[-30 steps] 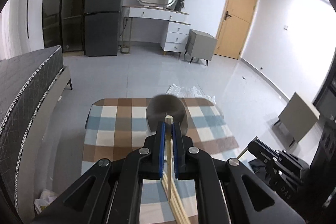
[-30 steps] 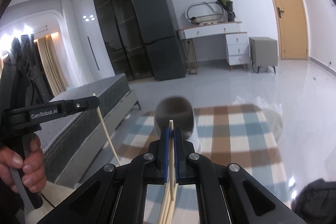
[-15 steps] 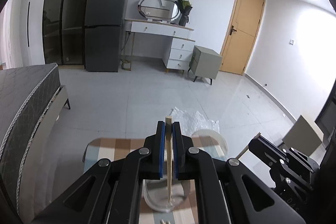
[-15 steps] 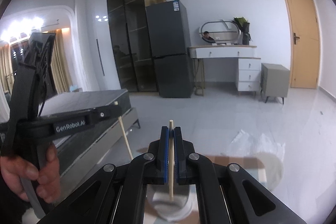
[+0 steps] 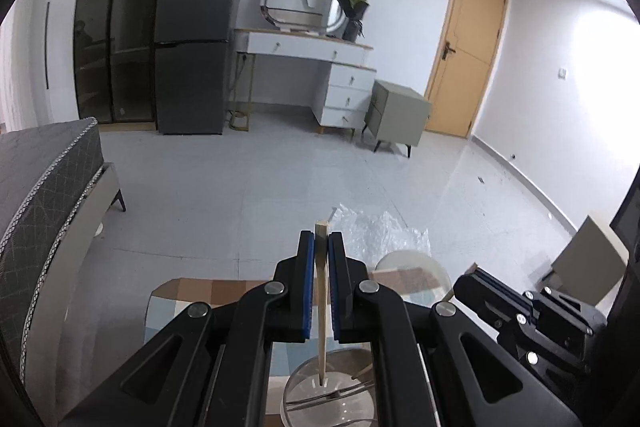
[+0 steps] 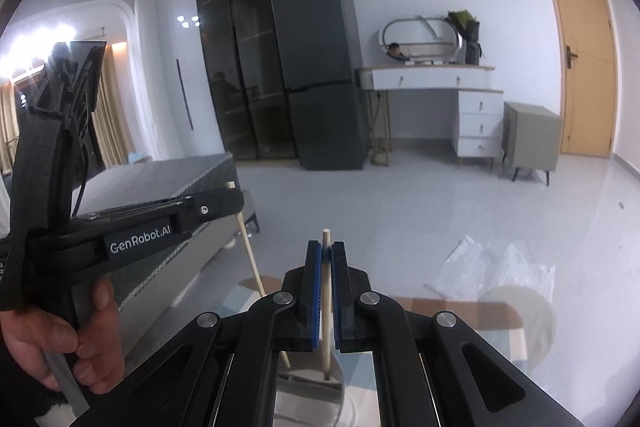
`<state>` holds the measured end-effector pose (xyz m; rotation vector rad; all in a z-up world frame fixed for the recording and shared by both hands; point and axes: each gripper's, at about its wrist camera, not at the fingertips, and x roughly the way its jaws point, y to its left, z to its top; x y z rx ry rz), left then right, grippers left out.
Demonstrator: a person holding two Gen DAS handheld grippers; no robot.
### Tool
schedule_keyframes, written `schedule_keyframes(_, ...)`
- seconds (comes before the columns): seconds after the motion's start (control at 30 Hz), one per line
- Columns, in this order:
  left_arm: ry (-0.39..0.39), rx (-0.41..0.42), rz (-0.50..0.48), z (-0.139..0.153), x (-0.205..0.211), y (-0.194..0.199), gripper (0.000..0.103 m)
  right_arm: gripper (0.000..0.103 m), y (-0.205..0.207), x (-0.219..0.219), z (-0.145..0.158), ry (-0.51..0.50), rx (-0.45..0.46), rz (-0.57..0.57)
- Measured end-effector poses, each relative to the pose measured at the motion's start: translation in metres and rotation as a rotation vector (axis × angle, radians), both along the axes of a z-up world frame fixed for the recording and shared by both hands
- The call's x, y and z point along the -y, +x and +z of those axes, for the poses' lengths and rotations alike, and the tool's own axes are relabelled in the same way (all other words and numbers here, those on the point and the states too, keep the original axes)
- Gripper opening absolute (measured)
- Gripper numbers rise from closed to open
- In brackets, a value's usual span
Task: Organize utensils
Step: 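Carry both held chopsticks up and over the white caddy with both tools, then open both tools to drop the chopsticks into the caddy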
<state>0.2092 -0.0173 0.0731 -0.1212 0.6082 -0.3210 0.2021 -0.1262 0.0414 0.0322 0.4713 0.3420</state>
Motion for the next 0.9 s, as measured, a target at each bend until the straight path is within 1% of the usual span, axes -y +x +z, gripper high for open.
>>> schedule_keyframes(0.07, -0.003, -0.021, -0.005, -0.006, -0.002, -0.001, 0.002, 0.004, 0.003, -0.003, -0.004, -0.006, -0.014, 0.010)
schedule_keyframes(0.23, -0.028, -0.078, 0.003, -0.007, -0.008, 0.005, 0.003, 0.005, 0.012, -0.009, -0.013, 0.005, -0.069, 0.069)
schedule_keyframes(0.3, 0.005, -0.097, 0.024, -0.004, -0.007, 0.005, 0.005, 0.007, 0.009, -0.014, -0.018, 0.008, -0.089, 0.094)
schedule_keyframes(0.33, 0.007, -0.109, 0.019, -0.003, -0.008, 0.004, 0.007, 0.007, 0.007, -0.016, -0.018, 0.007, -0.087, 0.102)
schedule_keyframes(0.37, 0.015, -0.125, 0.021, -0.002, -0.009, 0.003, 0.013, 0.009, 0.004, -0.017, -0.018, -0.001, -0.086, 0.103)
schedule_keyframes(0.4, 0.012, -0.135, 0.027, -0.002, -0.011, 0.001, 0.023, 0.020, 0.003, -0.015, -0.019, -0.001, -0.091, 0.093)
schedule_keyframes(0.43, -0.003, -0.141, 0.024, 0.000, -0.014, -0.001, 0.032, 0.029, 0.001, -0.013, -0.019, 0.007, -0.095, 0.088)
schedule_keyframes(0.47, -0.007, -0.144, 0.033, 0.003, -0.017, -0.004, 0.057, 0.031, -0.003, -0.009, -0.018, 0.021, -0.097, 0.079)
schedule_keyframes(0.5, -0.005, -0.141, 0.061, 0.006, -0.019, -0.004, 0.076, 0.031, -0.007, -0.006, -0.018, 0.028, -0.096, 0.070)
schedule_keyframes(0.57, -0.027, -0.112, 0.093, 0.012, -0.028, -0.010, 0.077, 0.034, -0.020, 0.003, -0.016, 0.040, -0.096, 0.048)
schedule_keyframes(0.6, -0.026, -0.109, 0.107, 0.016, -0.032, -0.014, 0.077, 0.040, -0.027, 0.008, -0.013, 0.043, -0.092, 0.037)
schedule_keyframes(0.63, -0.018, -0.109, 0.122, 0.019, -0.036, -0.019, 0.077, 0.045, -0.032, 0.010, -0.012, 0.043, -0.088, 0.028)
schedule_keyframes(0.8, 0.014, -0.099, 0.184, 0.027, -0.047, -0.043, 0.078, 0.056, -0.070, 0.025, -0.006, 0.048, -0.081, -0.031)
schedule_keyframes(0.87, 0.025, -0.089, 0.201, 0.029, -0.051, -0.058, 0.078, 0.063, -0.084, 0.030, -0.004, 0.063, -0.079, -0.051)
schedule_keyframes(0.9, 0.021, -0.091, 0.198, 0.028, -0.052, -0.061, 0.078, 0.069, -0.093, 0.031, -0.002, 0.063, -0.074, -0.071)
